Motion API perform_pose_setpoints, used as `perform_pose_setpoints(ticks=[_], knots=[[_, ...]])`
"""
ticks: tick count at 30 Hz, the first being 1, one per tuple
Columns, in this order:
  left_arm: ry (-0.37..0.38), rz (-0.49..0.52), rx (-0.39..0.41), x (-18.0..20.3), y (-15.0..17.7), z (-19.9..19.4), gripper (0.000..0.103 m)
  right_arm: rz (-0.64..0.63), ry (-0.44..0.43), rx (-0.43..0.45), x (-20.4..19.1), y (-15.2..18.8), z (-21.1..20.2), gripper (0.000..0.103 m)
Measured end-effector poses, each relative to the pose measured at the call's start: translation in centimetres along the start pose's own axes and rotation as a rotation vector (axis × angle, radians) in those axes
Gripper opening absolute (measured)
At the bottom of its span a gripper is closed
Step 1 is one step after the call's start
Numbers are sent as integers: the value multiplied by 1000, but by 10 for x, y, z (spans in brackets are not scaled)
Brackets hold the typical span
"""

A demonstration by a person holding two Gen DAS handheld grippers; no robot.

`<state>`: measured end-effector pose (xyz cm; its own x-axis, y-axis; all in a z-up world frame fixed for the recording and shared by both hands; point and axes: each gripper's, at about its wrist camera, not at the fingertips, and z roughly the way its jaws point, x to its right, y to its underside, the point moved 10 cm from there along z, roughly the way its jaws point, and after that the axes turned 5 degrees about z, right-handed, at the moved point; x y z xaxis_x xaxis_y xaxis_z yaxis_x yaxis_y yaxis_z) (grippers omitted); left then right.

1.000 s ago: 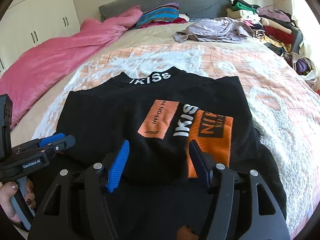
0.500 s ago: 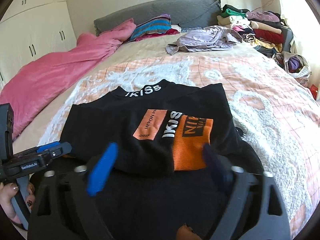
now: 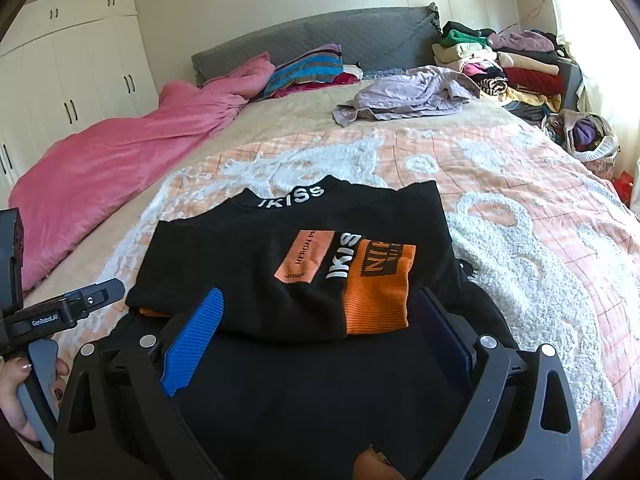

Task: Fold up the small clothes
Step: 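Move both open tools back toward the sweatshirt's hem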

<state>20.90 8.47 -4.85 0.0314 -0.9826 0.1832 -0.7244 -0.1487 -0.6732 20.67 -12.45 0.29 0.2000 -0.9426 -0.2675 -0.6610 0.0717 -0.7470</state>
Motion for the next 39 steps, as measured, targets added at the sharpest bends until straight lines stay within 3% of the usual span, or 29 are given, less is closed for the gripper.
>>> perform_pose_setpoints(ticks=[18, 39], knots=[[-18, 59, 47, 13, 10, -38, 93, -30, 0, 58, -5, -5, -40, 95], [-76, 81, 48, 3, 36, -74, 93, -83, 73, 28, 23, 24, -74, 95]])
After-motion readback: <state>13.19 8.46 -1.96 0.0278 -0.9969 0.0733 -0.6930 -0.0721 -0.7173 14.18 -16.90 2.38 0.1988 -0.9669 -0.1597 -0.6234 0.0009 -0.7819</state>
